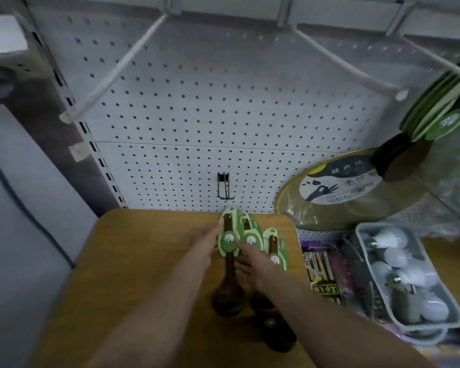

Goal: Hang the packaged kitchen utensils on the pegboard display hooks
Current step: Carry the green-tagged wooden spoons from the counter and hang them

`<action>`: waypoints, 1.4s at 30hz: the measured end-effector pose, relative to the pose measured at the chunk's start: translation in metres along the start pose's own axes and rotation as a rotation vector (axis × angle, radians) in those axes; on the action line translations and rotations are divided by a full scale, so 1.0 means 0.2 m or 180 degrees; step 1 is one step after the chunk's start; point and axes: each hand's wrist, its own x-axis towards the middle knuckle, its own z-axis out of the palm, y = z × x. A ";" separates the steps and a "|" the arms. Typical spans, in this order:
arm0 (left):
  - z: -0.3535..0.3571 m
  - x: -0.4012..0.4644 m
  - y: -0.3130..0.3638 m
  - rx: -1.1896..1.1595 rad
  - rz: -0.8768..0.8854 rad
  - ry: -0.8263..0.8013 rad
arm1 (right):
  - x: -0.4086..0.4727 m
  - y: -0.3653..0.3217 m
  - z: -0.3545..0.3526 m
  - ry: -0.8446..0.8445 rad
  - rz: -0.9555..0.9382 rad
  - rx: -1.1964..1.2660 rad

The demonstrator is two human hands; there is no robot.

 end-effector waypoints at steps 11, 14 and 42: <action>-0.10 0.02 -0.02 0.0120 0.0323 0.0403 | -0.12 0.07 0.13 -0.0233 -0.0029 -0.0100; -0.14 -0.04 -0.02 0.0114 0.0482 0.0548 | -0.17 0.09 0.18 -0.0248 -0.0056 -0.0195; 0.63 -0.99 -0.44 -0.0943 0.1414 0.0105 | -0.95 0.42 -0.55 -0.0439 -0.1105 0.1016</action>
